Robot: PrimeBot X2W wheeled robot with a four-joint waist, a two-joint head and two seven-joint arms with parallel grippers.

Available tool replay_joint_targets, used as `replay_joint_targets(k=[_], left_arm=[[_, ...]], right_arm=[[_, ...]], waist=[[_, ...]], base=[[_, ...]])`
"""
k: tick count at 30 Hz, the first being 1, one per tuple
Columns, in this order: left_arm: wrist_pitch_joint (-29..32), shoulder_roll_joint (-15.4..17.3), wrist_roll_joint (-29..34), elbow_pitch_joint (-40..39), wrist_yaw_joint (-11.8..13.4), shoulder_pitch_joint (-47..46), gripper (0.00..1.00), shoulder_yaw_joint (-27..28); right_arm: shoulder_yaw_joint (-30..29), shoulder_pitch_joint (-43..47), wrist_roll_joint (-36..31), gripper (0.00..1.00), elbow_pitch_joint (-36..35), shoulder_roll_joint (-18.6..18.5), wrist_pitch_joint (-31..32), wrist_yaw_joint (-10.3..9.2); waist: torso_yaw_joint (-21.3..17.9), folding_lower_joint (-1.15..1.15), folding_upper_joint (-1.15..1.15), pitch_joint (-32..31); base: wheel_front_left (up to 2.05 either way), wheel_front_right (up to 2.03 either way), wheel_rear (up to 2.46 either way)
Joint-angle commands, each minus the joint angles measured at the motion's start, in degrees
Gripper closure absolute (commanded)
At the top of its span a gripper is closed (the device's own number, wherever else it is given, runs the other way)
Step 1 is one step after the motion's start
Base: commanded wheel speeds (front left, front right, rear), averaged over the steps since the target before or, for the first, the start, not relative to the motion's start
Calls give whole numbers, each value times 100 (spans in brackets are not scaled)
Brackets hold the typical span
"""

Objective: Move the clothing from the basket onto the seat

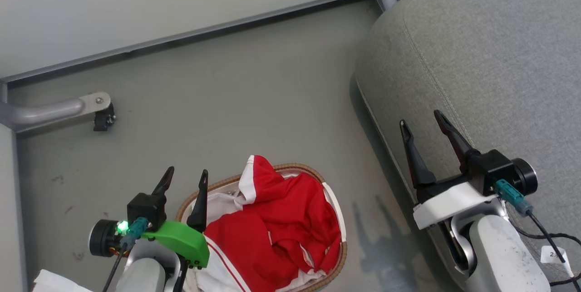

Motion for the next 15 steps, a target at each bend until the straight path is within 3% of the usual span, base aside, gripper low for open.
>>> replay_joint_targets(k=[1, 15], left_arm=[[-5, 102, -99, 104, -21, -208, 0, -45], [-5, 578, -729, 1016, -21, -1239, 0, -1022]], right_arm=[[29, -127, 44, 0, -59, 6, -28, -4], [352, -481, 521, 0, -378, 19, -28, -4]], waist=[[-522, -1, 0, 660], [-1033, -1, 0, 1830]], base=[[0, 0, 0], [0, 0, 0]])
